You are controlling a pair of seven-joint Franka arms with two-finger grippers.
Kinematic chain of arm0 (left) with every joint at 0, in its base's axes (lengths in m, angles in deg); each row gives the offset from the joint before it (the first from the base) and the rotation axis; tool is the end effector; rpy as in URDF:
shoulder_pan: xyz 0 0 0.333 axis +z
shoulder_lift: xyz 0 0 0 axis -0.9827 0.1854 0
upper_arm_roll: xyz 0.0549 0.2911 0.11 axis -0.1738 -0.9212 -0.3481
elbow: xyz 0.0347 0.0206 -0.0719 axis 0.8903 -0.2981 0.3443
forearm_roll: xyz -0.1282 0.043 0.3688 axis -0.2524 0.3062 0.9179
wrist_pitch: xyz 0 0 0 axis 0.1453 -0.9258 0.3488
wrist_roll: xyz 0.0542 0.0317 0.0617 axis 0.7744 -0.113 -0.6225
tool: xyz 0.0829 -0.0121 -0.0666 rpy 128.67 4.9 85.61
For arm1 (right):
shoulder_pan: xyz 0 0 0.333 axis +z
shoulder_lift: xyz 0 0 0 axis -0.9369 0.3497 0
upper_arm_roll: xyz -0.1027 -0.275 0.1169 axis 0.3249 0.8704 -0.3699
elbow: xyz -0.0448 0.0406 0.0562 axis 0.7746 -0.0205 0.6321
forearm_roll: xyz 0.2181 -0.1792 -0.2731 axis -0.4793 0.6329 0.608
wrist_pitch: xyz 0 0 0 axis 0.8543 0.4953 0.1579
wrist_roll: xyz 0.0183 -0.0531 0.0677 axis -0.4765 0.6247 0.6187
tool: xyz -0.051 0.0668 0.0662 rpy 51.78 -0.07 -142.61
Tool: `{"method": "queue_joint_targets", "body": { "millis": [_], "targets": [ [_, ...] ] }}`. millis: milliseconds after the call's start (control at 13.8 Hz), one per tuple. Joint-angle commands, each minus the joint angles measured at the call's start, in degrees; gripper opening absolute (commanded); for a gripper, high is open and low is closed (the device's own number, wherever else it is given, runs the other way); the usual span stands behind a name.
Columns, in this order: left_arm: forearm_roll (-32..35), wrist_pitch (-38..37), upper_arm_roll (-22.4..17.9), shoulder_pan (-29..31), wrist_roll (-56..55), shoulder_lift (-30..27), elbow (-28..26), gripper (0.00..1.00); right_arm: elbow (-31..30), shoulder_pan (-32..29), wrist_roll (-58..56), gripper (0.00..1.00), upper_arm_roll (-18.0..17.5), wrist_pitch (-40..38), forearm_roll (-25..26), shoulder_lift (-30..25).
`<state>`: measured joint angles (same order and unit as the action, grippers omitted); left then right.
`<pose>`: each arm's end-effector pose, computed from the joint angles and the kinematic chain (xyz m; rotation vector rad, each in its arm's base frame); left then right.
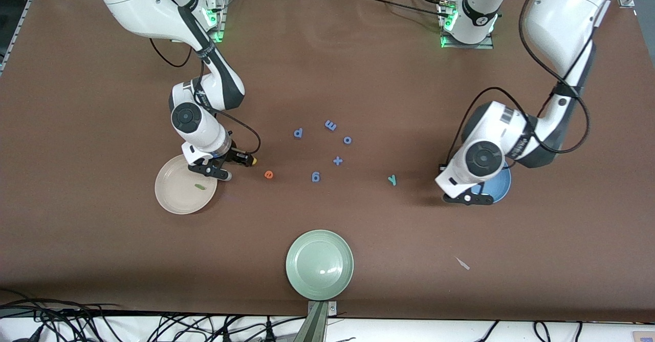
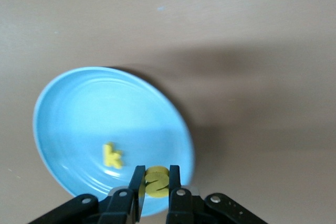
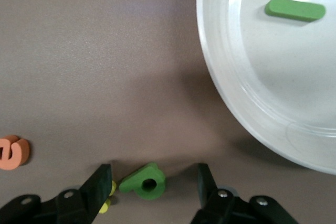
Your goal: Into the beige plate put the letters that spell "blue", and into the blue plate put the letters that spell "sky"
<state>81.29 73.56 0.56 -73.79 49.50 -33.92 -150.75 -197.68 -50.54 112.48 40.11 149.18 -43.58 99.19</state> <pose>0.6362 -0.1347 0.2483 -2.9105 0.1443 0.3458 0.5536 0.2198 0.1738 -3.0630 0.3973 -0.0054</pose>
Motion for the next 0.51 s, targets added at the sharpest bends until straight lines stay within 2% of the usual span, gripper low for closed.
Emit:
{"method": "queue_joint_targets", "body": {
  "millis": [0,73,145,436],
  "targets": [
    [0.39,0.28,1.01,3.44,7.35,1.38,-0.54,0.23,-1.96,-0.19,0.37,0.73,-0.14,2.08,1.07,-0.14],
    [0.30,0.80,1.01,3.35,7.46,1.99,-0.63,0.64,-1.62,-0.19,-0.06,0.73,-0.14,1.73,1.07,-0.49],
    [0.13,0.81,1.01,3.26,7.28,2.09,-0.54,1.00,-1.18,-0.27,-1.46,0.73,0.03,1.38,1.15,-0.84],
    [-7.33,0.63,1.98,2.21,6.58,1.21,0.34,1.00,-0.82,-0.27,-3.14,0.74,1.09,1.20,1.15,-1.11]
  ]
}}
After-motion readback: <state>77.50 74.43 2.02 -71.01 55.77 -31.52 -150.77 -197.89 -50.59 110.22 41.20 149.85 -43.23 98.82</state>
